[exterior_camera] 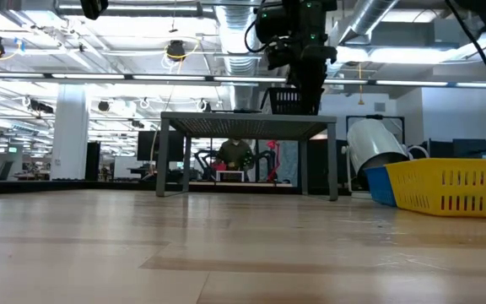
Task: Pick & Place Office Desk Supplies
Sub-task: Put the black basket on the shelf, then put the yellow basket on the shelf
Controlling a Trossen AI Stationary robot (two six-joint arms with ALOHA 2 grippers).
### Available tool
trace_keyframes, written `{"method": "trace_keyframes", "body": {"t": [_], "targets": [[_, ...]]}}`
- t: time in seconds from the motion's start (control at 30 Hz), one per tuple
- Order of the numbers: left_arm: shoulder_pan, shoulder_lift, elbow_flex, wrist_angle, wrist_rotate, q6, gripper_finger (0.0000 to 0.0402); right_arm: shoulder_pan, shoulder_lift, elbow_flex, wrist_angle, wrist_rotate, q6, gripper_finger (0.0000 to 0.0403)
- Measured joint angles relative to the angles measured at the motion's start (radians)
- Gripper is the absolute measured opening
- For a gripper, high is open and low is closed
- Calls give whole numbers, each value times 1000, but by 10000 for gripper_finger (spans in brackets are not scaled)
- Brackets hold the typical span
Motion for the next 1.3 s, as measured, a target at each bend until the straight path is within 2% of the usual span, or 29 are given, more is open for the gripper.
{"method": "trace_keyframes", "body": {"t": [0.2,0.57,0.7,0.83,1.07,1.3], "targets": [[0,0,0,0,0,0,8,0,1,0,-10,-7,25,38],[0,0,0,0,0,-1,8,13,1,0,-14,-7,54,152],[0,0,0,0,0,-1,8,13,2,23,-14,-8,86,182],[0,0,0,0,0,-1,8,15,2,93,-5,-3,93,187],[0,0,0,0,0,-1,8,15,2,199,-52,-3,105,166],[0,0,0,0,0,-1,8,34,-6,231,-161,-9,264,154]]}}
